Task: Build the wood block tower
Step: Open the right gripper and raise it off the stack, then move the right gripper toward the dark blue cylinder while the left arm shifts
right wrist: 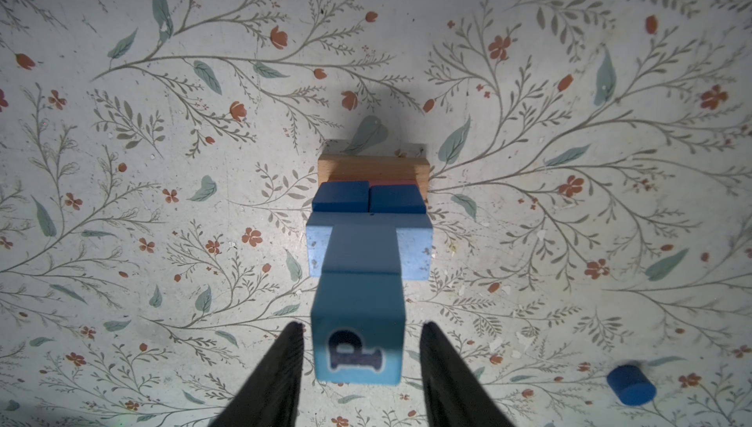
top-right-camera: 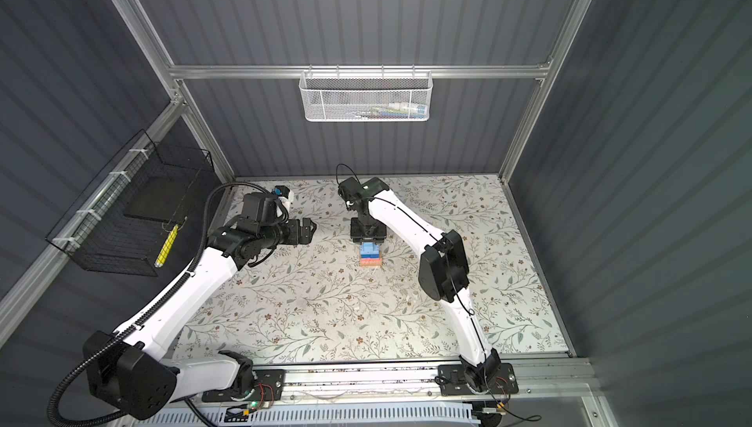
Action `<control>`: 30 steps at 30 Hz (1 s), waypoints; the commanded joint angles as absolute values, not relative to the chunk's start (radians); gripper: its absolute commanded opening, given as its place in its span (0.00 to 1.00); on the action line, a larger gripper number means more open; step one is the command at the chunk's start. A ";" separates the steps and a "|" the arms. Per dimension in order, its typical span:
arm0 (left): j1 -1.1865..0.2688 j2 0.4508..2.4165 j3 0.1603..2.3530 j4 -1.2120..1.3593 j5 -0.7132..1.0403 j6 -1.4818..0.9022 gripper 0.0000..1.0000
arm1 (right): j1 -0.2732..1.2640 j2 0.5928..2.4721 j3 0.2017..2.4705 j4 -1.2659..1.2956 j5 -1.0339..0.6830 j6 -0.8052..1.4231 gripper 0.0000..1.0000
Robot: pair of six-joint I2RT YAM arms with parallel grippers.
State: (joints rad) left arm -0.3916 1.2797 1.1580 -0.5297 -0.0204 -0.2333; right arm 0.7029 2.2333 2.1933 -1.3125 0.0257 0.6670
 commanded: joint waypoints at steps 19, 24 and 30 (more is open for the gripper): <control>-0.385 1.284 1.221 -0.557 0.121 -0.230 0.93 | 0.692 1.979 2.059 -1.213 0.086 0.669 0.84; -0.387 1.287 1.264 -0.564 0.215 -0.242 0.89 | 0.664 1.813 1.891 -1.117 0.106 0.679 0.88; -0.404 1.289 1.294 -0.541 0.282 -0.268 0.86 | 0.619 1.628 1.667 -1.027 0.123 0.704 0.92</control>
State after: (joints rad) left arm -0.3939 1.2846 1.2556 -0.5407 0.2188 -0.2459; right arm 0.6357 1.6882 1.7424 -1.0798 0.0933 0.6819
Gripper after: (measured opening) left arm 0.858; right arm 0.913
